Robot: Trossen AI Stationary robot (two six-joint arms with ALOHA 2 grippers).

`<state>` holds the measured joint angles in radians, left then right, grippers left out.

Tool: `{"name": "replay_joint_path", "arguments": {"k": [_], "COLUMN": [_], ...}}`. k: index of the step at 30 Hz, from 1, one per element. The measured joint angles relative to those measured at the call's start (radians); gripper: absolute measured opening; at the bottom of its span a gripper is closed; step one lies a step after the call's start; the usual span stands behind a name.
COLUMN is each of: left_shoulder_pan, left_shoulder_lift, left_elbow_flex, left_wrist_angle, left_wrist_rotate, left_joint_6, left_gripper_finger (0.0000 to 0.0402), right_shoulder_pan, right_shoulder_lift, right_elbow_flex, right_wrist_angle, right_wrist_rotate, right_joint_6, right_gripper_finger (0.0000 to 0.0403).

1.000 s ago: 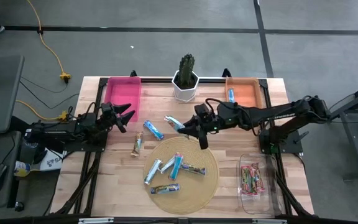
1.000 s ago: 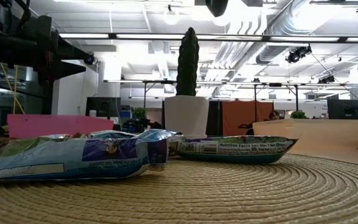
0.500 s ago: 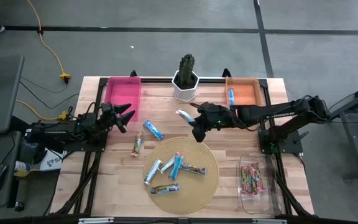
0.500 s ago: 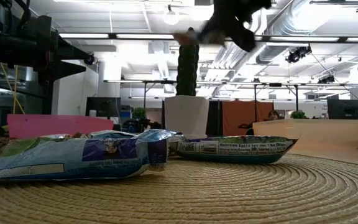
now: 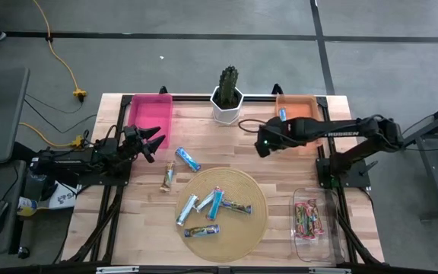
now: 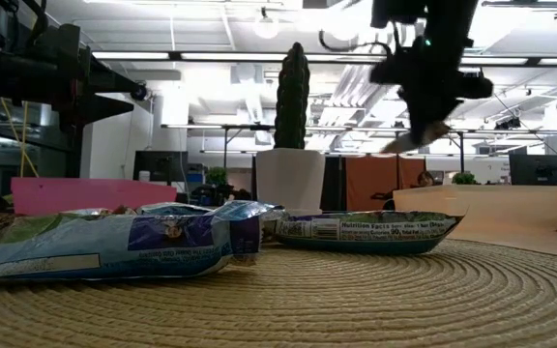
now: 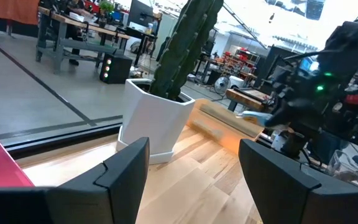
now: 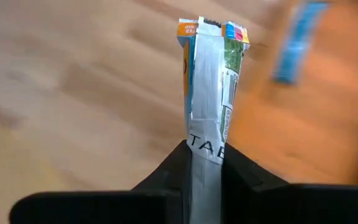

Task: Pick and place Granola Bars by type
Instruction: Put the yellow granola bar into the orange bin

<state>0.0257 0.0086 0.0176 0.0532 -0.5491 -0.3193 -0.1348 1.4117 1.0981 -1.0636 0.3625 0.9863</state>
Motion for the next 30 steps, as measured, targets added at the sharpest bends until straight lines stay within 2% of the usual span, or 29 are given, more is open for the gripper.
{"name": "replay_joint_path", "arguments": {"k": [8,18,24,30], "left_shoulder_pan": [0.000,0.000,0.000,0.000], "left_shoulder_lift": [0.000,0.000,0.000,0.000], "left_elbow_flex": [0.000,0.000,0.000,0.000], "left_wrist_angle": [0.000,0.000,0.000,0.000], "left_wrist_rotate": [0.000,0.000,0.000,-0.001], "left_joint_6": [0.000,0.000,0.000,0.000], "left_gripper_finger": [0.0245,0.0245,0.0245,0.0245], "right_shoulder_pan": [-0.178,-0.457,-0.631,-0.738], "right_shoulder_lift": [0.000,0.000,0.001,0.002], "right_elbow_flex": [0.000,0.000,0.000,0.000], "right_wrist_angle": [-0.142,-0.116,0.015,0.092], "right_wrist_rotate": [0.119,0.181,0.077,-0.054], "right_joint_6": [-0.037,-0.235,-0.373,-0.423], "right_gripper_finger": [0.0044,0.0047,0.0047,0.0052]}}
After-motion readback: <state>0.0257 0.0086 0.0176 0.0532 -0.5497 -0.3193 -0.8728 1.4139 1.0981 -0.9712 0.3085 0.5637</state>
